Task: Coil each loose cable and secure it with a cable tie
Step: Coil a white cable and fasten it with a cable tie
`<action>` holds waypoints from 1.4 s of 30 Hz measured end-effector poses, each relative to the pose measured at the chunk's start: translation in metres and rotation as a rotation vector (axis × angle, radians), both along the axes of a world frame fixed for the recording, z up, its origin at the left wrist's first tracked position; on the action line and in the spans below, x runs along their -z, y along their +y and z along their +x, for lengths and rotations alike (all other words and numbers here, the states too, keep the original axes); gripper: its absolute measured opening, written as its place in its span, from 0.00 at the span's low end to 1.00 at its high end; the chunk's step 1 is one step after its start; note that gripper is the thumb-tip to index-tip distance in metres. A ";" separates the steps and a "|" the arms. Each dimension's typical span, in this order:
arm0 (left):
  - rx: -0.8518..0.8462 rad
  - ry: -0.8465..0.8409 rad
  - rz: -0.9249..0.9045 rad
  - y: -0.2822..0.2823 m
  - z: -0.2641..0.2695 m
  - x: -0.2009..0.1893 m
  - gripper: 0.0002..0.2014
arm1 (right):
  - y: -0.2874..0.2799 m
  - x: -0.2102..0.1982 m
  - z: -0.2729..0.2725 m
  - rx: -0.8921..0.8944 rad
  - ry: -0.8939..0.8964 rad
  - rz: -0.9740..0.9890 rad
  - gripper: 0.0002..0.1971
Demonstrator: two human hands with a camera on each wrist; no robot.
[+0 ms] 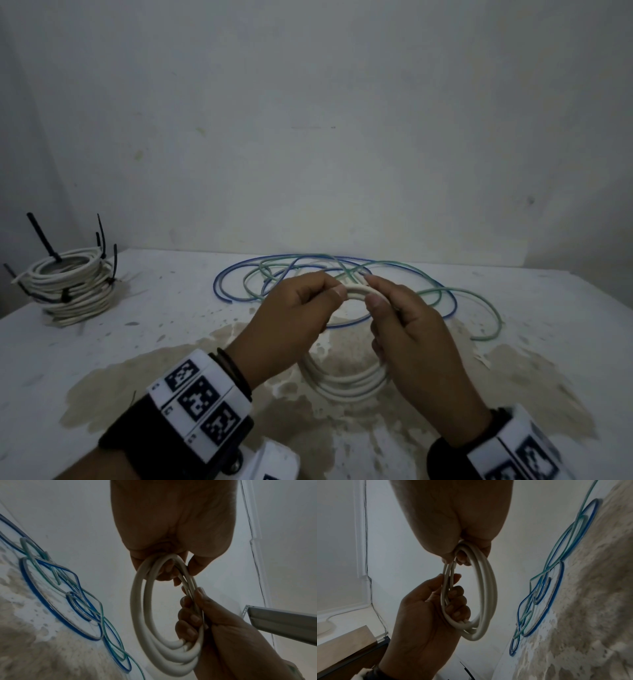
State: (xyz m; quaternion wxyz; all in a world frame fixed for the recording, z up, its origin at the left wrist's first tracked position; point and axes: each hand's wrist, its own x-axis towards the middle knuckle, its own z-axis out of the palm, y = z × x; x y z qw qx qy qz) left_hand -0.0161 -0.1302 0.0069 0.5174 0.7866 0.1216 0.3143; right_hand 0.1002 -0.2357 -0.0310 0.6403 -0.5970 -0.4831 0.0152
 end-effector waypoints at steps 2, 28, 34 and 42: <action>0.009 0.019 -0.011 0.001 0.000 -0.001 0.11 | -0.001 -0.001 -0.001 -0.032 -0.002 -0.017 0.12; 0.202 0.011 -0.383 -0.023 0.056 0.023 0.09 | -0.044 -0.007 0.047 0.105 -0.296 -0.317 0.10; 0.221 0.017 -0.453 -0.046 0.081 0.039 0.11 | -0.066 0.003 0.052 0.228 -0.103 -0.289 0.11; 0.244 0.076 -0.371 -0.065 0.094 0.062 0.11 | -0.088 0.004 0.063 0.241 -0.104 -0.431 0.12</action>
